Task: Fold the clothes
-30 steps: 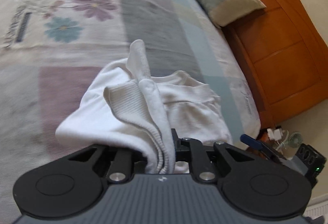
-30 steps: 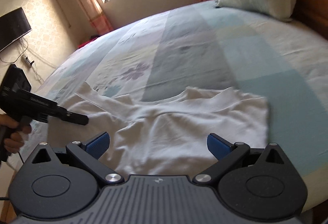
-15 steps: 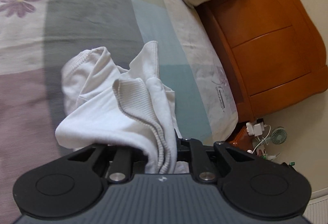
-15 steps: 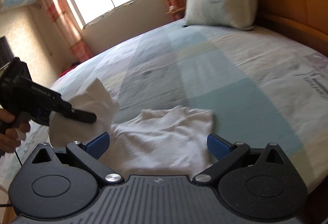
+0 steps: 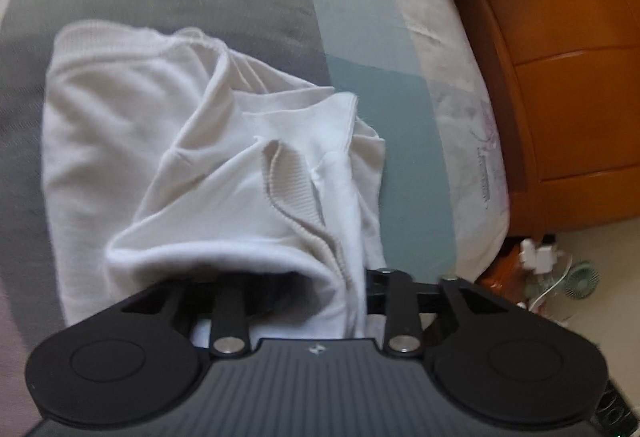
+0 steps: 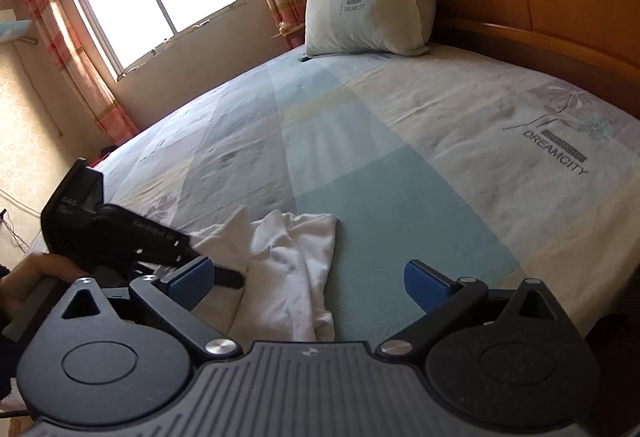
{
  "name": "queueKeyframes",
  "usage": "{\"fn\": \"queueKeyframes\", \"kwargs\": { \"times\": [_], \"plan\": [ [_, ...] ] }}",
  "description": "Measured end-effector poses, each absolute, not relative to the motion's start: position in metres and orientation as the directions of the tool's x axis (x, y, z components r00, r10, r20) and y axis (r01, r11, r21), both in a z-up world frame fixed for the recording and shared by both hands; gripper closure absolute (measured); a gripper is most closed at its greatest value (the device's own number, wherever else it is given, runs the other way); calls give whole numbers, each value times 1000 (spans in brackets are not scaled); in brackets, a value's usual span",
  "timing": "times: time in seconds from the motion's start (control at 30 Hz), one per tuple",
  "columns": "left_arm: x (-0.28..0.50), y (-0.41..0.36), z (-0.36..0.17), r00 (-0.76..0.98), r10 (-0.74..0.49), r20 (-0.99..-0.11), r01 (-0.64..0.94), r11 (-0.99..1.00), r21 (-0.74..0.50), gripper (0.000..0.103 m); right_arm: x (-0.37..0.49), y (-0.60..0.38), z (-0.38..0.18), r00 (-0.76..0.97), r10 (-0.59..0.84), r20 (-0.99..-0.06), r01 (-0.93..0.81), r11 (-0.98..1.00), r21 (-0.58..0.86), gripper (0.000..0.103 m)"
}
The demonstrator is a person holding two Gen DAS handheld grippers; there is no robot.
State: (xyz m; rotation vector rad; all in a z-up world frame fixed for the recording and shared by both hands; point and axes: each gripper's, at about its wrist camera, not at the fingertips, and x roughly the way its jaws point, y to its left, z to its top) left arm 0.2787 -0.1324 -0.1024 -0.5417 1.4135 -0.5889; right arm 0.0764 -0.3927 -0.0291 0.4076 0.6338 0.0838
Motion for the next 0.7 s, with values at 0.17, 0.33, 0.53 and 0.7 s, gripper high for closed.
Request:
{"fn": "queueKeyframes", "kwargs": {
  "times": [0.17, 0.33, 0.53, 0.7],
  "plan": [
    [278, -135, -87, 38, -685, -728, 76, 728, -681, 37, 79, -386, -31, 788, 219, -576, 26, 922, 387, 0],
    [272, -129, -65, 47, -708, -705, 91, 705, -703, 29, 83, -367, -33, 748, 265, -608, -35, 931, 362, 0],
    [260, -134, -52, 24, -725, -688, 145, 683, -715, 27, 90, -343, -39, 687, 339, -643, -104, 922, 374, 0],
    [266, -148, -56, 11, -741, -672, 111, 669, -735, 26, 94, -317, -46, 595, 401, -697, -181, 911, 370, 0]
  ]
}}
